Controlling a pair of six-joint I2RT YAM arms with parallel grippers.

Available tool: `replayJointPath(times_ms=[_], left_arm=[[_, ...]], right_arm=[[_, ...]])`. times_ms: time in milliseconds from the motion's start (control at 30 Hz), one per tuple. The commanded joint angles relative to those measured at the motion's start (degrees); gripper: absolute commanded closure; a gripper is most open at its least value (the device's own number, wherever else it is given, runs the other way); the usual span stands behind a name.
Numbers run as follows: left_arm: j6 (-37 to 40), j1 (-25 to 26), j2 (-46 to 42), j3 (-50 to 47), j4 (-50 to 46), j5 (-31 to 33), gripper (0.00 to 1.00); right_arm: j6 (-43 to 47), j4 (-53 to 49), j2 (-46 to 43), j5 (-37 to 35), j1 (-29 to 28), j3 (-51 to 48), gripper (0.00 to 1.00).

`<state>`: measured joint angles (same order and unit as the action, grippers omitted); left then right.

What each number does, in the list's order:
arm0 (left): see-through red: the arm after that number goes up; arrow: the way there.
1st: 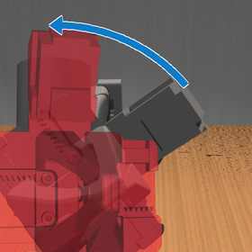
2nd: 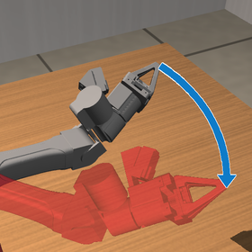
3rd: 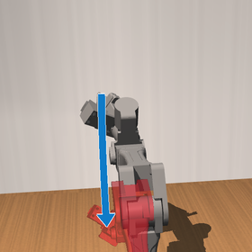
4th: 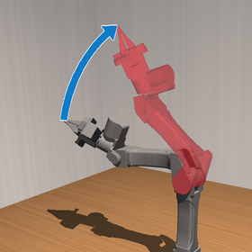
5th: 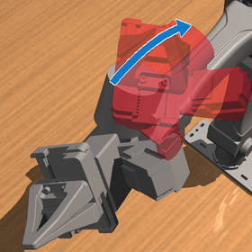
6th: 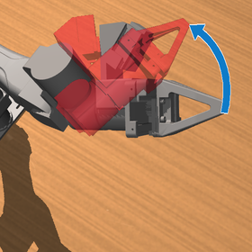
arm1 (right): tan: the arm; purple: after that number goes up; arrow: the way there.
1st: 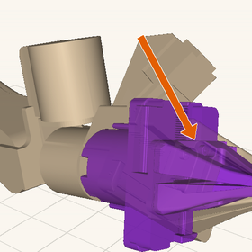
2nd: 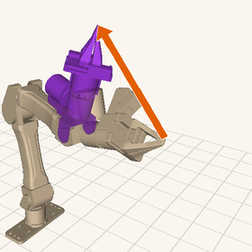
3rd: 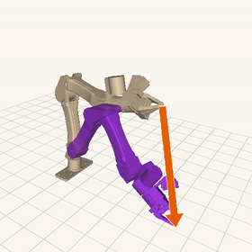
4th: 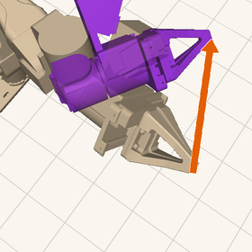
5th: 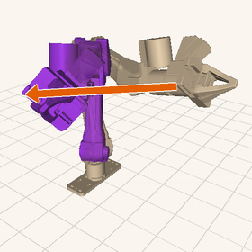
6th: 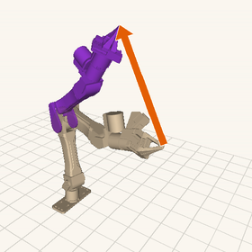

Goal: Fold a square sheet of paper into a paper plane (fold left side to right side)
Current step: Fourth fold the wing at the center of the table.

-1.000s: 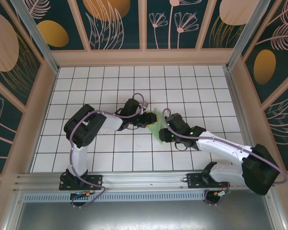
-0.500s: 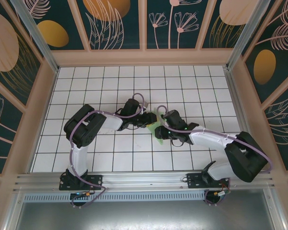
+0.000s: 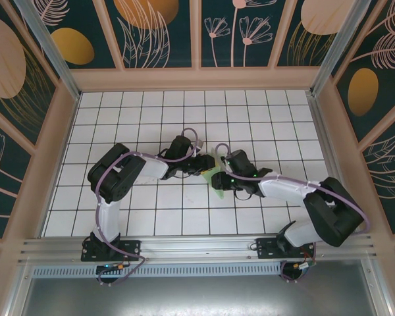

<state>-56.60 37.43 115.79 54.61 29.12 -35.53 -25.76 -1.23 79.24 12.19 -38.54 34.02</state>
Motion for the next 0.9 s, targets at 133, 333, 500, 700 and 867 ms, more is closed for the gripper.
replayJointPath(times_ms=[133,333,500,700,867], left_arm=[[1.48,0.1,1.85,0.51,-3.36,2.01,0.56],[1.47,0.09,1.99,0.48,-3.28,2.04,0.56],[1.36,0.06,1.98,0.41,-3.17,2.09,0.56],[1.38,0.03,1.94,0.41,-3.12,2.06,0.56],[1.4,0.07,1.98,0.32,-3.11,2.11,0.56]], right_arm=[[-2.08,11.4,-8.06,17.56,10.45,-5.48,0.46],[-5.49,18.37,-7.36,22.52,18.06,-7.1,0.54],[-4.94,18.64,-3.59,22.49,18.29,-5.58,0.59],[-5.6,20.92,-0.48,23.44,17.32,-5.1,0.59],[-5.71,22.03,2.18,23.41,16.39,-3.97,0.59]])
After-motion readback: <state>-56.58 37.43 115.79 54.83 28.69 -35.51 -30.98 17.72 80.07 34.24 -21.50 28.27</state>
